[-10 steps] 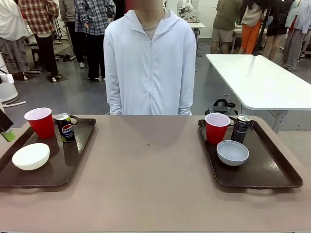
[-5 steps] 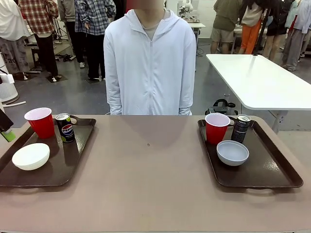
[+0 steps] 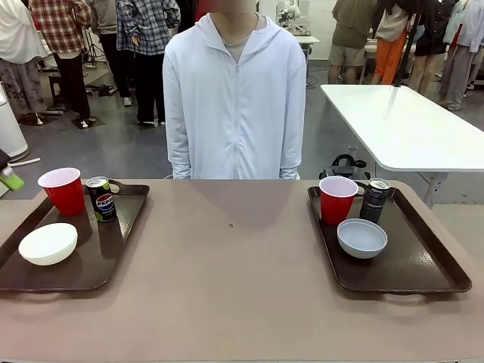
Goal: Prepare tableware on both trays.
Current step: Pick up a Picnic Bowl from the table and place it on a Handle tray.
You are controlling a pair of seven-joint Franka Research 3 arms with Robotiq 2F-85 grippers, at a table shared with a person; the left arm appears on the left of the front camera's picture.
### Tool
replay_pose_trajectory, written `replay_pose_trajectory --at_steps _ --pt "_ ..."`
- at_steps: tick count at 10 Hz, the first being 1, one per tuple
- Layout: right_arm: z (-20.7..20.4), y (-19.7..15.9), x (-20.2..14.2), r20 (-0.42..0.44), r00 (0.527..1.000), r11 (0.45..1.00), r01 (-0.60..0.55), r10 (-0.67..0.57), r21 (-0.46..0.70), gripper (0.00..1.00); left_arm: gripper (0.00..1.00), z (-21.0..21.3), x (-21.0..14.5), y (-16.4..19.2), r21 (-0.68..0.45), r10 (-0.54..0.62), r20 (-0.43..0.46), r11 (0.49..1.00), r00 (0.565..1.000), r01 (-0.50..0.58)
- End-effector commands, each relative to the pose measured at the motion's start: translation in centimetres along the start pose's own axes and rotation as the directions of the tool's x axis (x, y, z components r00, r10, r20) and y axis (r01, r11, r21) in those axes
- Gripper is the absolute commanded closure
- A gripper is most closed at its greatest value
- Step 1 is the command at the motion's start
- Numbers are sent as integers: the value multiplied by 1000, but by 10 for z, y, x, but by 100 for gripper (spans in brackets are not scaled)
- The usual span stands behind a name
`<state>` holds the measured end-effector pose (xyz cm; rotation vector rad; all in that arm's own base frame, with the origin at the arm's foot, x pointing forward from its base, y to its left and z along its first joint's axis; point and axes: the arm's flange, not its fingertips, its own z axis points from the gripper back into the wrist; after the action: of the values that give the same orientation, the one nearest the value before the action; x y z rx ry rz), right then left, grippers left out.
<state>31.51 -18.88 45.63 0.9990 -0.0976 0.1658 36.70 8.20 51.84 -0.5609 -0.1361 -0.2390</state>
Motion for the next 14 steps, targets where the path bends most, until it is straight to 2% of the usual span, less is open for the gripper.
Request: replay_pose_trajectory --at_steps 1,3,4,6,8,10,12,14 --pt "-1 2 1 14 1000 1000 -2 2 22 0 0 34 19 49 -291 28 18 957 999 -21" --pt "-1 2 1 14 1000 1000 -2 2 22 0 0 61 4 104 -450 116 62 890 991 -76" --pt "-1 2 1 14 1000 1000 -2 2 22 0 0 78 -12 134 -497 123 94 866 988 -60" --pt "-1 2 1 14 1000 1000 -2 2 22 0 0 100 -44 182 -530 134 128 847 983 -46" --pt "-1 2 1 14 1000 1000 -2 2 22 0 0 102 -60 226 -540 167 146 839 975 -63" --pt "-1 2 1 14 1000 1000 -2 2 22 0 0 89 -64 259 -538 189 134 838 973 -88" --pt "-1 2 1 14 1000 1000 -2 2 22 0 0 84 -68 273 -542 184 170 838 968 -64" --pt "-1 2 1 14 1000 1000 -2 2 22 0 0 87 -72 280 -534 195 155 841 969 -84"
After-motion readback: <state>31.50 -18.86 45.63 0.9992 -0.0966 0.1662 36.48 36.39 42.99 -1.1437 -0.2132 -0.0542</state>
